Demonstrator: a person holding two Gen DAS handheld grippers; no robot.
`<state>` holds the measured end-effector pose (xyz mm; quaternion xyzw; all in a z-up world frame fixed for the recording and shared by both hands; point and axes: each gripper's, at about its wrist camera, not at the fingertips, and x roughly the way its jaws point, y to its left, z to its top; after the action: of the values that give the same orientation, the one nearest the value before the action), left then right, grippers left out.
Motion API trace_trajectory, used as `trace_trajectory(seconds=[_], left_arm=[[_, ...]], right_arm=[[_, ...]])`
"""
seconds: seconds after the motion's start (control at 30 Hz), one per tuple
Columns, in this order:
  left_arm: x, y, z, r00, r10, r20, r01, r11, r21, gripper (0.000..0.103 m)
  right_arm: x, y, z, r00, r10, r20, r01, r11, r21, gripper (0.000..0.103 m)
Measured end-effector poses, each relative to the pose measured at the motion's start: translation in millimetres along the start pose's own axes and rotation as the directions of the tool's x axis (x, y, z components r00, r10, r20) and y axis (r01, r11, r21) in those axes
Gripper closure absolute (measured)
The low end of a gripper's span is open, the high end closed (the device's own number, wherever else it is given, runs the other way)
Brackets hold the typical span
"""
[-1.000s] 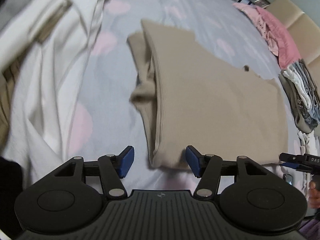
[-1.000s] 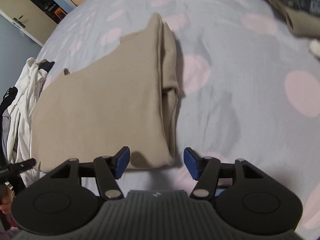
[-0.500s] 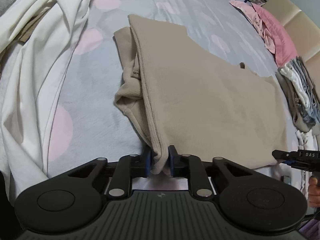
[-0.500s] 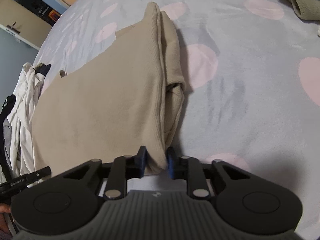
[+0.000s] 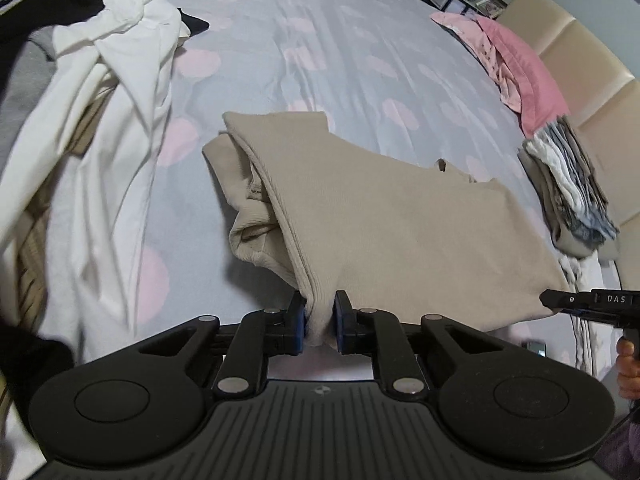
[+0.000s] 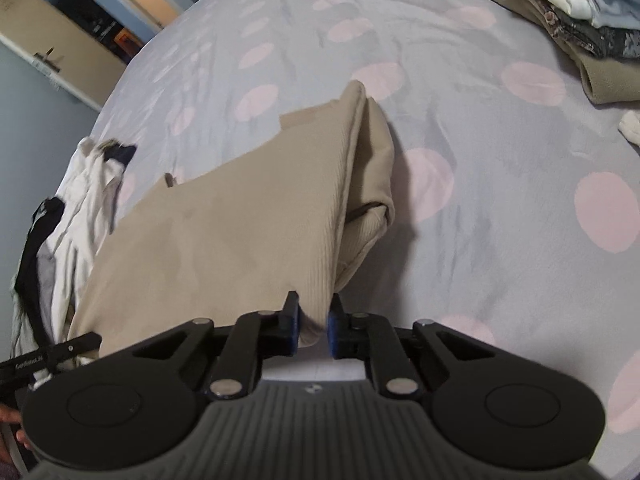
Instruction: Fold clothes
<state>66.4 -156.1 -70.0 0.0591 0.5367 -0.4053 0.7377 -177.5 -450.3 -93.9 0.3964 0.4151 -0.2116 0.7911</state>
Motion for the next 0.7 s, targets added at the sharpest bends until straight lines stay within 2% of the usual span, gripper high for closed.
trace_trajectory(seconds=[0.23, 0.37, 0.53, 0.7], left_arm=[[-23, -2, -47, 0.999, 0.014, -0.031, -0.013, 0.999, 0.037, 0.091], [-18, -4, -66, 0.996, 0.067, -0.054, -0.062, 0.994, 0.086, 0.09], [-3, -5, -73, 0.989, 0.116, -0.086, -0.104, 0.986, 0.129, 0.088], [-4, -6, -76, 0.99, 0.119, -0.079, -0.107, 0.984, 0.146, 0.083]], right_arm=[[-12, 0, -51, 0.996, -0.014, -0.086, 0.005, 0.994, -0.108, 0.089], [-7, -4, -77, 0.992, -0.04, -0.123, 0.021, 0.989, -0.148, 0.089], [7, -9, -84, 0.986, -0.065, -0.152, 0.039, 0.985, -0.166, 0.088], [10, -11, -84, 0.984, -0.084, -0.158, 0.055, 0.982, -0.178, 0.077]])
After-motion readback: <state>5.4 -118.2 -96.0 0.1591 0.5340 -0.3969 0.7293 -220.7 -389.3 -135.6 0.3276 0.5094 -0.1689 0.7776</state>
